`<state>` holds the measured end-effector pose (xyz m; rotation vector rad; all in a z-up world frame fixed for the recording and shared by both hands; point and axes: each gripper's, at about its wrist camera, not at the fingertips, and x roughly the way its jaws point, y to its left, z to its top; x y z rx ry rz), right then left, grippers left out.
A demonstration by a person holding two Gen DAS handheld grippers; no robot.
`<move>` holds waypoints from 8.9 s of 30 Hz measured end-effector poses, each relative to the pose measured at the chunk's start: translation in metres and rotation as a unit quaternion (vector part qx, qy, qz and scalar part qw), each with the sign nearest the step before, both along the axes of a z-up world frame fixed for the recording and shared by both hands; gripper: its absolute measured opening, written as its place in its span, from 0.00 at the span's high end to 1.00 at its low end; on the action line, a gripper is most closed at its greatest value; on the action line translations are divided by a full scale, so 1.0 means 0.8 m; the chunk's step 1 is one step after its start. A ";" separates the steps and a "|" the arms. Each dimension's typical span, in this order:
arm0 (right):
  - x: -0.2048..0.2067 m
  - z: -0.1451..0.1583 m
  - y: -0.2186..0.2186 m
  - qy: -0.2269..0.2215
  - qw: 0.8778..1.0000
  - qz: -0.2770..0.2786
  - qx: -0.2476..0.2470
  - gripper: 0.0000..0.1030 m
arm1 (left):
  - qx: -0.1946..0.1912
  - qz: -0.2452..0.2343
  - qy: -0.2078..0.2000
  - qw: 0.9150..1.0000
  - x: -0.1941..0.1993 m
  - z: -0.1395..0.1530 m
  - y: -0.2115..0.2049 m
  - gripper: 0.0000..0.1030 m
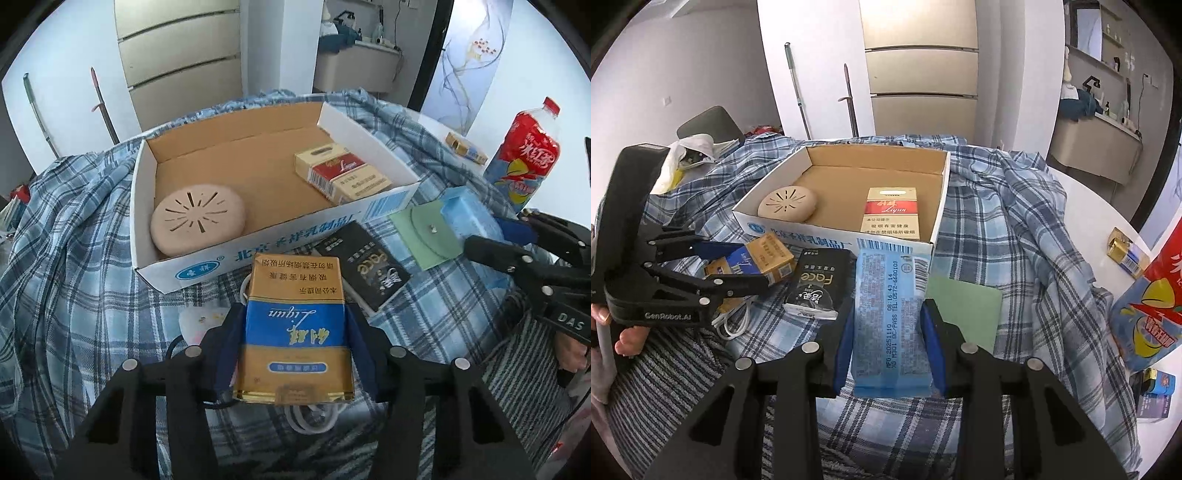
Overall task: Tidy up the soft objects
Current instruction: 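Lower the left tool and grasp the yellow-blue Liqun pack, then carry the Liqun pack into the box with the left tool and open it, then lower the light blue packet into the box and open the right tool, then withdraw both tools from the box, then grasp the black Face tissue pack with the right tool and lift it, then grasp the white coiled cable with the left tool and lift it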
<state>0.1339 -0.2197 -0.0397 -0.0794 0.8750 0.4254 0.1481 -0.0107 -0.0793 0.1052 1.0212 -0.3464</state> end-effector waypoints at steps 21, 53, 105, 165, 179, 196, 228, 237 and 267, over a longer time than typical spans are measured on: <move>-0.007 0.083 -0.016 -0.077 0.996 -0.042 0.000 0.66 | -0.001 0.045 -0.182 0.982 -0.045 0.158 -0.029 0.45; 0.157 0.041 0.022 -0.053 0.996 -0.075 -0.023 0.66 | -0.014 0.161 -0.074 0.984 0.133 0.034 -0.018 0.45; 0.243 0.005 0.072 0.028 0.997 -0.067 0.000 0.66 | -0.061 0.209 -0.198 0.956 0.135 0.051 0.059 0.00; -0.007 0.064 0.048 -0.137 0.990 -0.027 0.023 0.14 | -0.073 0.129 -0.315 0.937 -0.114 0.098 0.085 0.00; 0.003 0.038 0.089 -0.082 0.995 -0.030 -0.052 0.14 | -0.085 0.121 -0.234 0.961 -0.079 0.059 0.089 0.00; 0.020 0.008 0.116 -0.070 0.994 -0.046 -0.065 0.14 | -0.089 0.133 -0.202 0.966 -0.070 0.048 0.096 0.00; 0.041 -0.053 0.134 0.014 0.997 -0.019 -0.076 0.56 | -0.067 0.131 -0.168 0.975 -0.058 0.038 0.090 0.00; 0.028 -0.037 0.125 -0.011 0.998 -0.018 -0.059 0.56 | -0.065 0.128 -0.167 0.975 -0.059 0.039 0.089 0.00; 0.017 0.004 0.056 -0.088 0.995 -0.036 -0.018 0.56 | -0.055 0.074 -0.164 0.982 -0.064 0.045 0.068 0.19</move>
